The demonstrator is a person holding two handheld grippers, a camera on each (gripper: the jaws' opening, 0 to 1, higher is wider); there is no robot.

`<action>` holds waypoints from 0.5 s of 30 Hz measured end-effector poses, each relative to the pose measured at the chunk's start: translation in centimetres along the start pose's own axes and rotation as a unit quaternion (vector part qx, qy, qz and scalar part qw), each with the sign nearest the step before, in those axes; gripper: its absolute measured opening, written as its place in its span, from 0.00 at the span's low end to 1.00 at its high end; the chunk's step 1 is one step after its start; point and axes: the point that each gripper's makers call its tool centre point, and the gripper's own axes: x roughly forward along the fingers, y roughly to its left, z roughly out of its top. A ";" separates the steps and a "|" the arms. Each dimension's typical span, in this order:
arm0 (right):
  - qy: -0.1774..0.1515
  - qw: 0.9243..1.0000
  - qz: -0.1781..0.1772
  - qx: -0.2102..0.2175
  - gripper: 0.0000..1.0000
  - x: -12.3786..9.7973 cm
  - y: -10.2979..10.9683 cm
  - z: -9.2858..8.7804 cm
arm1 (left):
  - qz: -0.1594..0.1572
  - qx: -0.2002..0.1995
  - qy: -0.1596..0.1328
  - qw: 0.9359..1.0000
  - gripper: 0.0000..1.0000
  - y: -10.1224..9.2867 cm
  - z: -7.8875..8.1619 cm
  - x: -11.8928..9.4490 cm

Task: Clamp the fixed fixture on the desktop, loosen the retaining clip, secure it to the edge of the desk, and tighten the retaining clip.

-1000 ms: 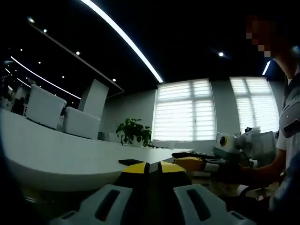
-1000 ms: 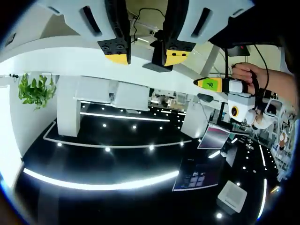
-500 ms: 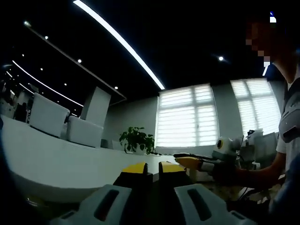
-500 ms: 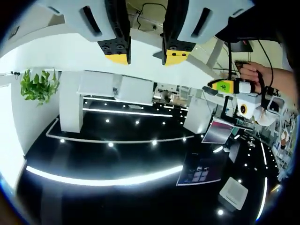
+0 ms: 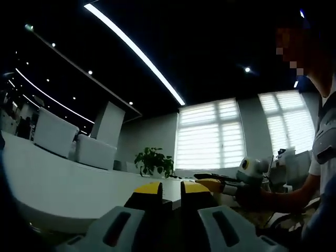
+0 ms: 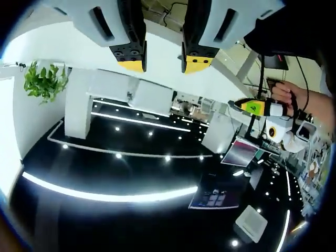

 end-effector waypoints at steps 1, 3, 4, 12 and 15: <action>-0.001 1.000 -0.002 -0.009 0.25 -0.1 0.0 0.1 | 0.000 0.001 0.000 1.000 0.14 0.0 0.0 0.0; -0.004 1.000 -0.002 -0.010 0.25 -0.1 -0.1 0.1 | 0.000 0.001 -0.001 1.000 0.14 0.0 0.1 0.0; -0.005 1.000 -0.002 -0.008 0.25 -0.1 -0.3 0.0 | 0.000 0.001 -0.002 1.000 0.14 0.0 0.2 0.0; -0.001 1.000 -0.013 0.007 0.25 -0.6 -1.1 -0.7 | 0.013 0.016 -0.013 1.000 0.16 0.3 1.0 -0.2; -0.005 1.000 -0.019 0.013 0.25 -0.6 -1.6 -0.7 | 0.024 0.027 -0.021 0.999 0.19 0.7 1.5 -0.3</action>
